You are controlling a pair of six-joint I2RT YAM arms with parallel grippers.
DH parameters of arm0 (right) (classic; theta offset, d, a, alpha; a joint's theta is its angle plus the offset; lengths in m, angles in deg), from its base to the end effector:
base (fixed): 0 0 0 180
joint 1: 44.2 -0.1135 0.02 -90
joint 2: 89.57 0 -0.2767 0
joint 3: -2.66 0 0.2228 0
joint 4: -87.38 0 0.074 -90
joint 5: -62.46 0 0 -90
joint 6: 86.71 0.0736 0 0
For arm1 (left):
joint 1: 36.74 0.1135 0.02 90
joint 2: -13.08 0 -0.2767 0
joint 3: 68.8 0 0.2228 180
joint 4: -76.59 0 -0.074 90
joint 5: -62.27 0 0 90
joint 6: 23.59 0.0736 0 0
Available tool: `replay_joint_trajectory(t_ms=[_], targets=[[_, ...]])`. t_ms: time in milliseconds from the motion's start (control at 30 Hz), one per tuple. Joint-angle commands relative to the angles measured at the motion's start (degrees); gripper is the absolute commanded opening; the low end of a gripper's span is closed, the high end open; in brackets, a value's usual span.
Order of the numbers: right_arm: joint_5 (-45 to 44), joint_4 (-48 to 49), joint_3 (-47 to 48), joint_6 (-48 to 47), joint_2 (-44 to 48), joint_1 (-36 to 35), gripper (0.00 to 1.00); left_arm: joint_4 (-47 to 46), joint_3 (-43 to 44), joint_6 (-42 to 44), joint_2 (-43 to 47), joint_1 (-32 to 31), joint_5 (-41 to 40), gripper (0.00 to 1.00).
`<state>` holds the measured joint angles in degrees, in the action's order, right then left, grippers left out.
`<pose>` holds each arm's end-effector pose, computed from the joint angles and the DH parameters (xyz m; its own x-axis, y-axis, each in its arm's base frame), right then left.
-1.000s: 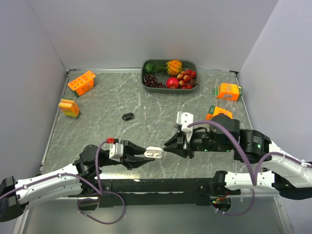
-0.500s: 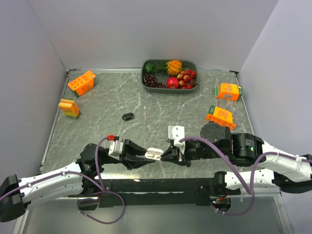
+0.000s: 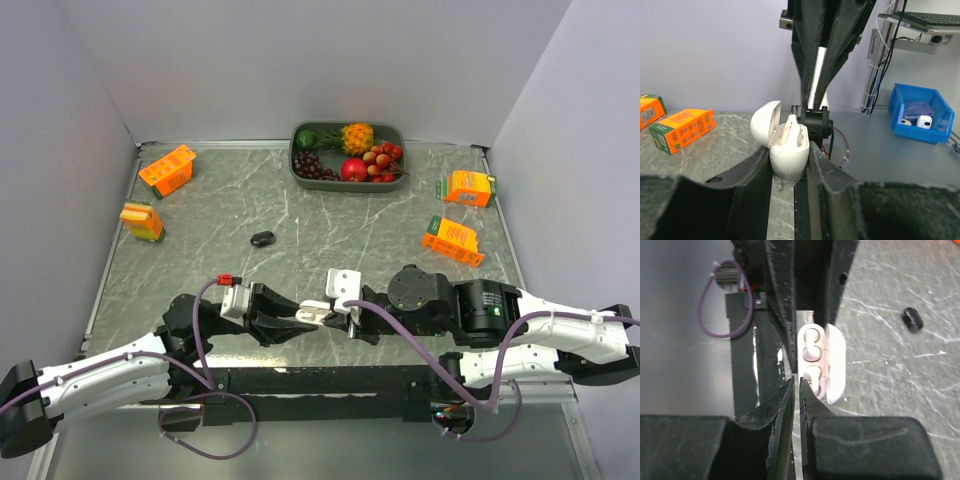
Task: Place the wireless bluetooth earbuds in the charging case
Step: Open the charging case.
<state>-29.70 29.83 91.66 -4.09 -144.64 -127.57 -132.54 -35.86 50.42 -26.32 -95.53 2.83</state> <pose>0.0237 0.1801 0.4056 0.0811 -0.4139 -0.9067 -0.9864 0.0973 -0.1327 0.0480 -0.1514 0.3170 -0.0779 -0.3293 -0.9410 0.9967 -0.0476 -0.0658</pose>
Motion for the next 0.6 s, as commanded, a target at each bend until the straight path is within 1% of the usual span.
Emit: replay_joint_trajectory(t_ms=[0, 133, 233, 400, 567], targets=[[-6.81, 1.86, -0.35, -0.62, -0.74, -0.65, 0.17, -2.27, 0.78, -0.8, 1.16, 0.16, -0.33, 0.01], [-8.83, 2.47, -0.79, -0.1, -1.01, -0.65, 0.22, -2.45, 0.52, -1.06, 1.16, 0.25, -0.16, 0.01], [-9.89, 2.56, -0.87, -0.01, -1.36, -0.56, 0.24, -2.8, 0.34, -1.5, 1.34, 0.16, -0.16, 0.01], [-9.45, 2.3, -0.79, -0.09, -1.71, -0.48, 0.24, -2.62, 0.17, -1.59, 1.52, 0.16, -0.33, 0.01], [-9.18, 1.86, -0.79, -0.01, -2.5, -0.65, 0.21, -3.23, 0.17, -1.85, 1.52, 0.16, -0.77, 0.01]])
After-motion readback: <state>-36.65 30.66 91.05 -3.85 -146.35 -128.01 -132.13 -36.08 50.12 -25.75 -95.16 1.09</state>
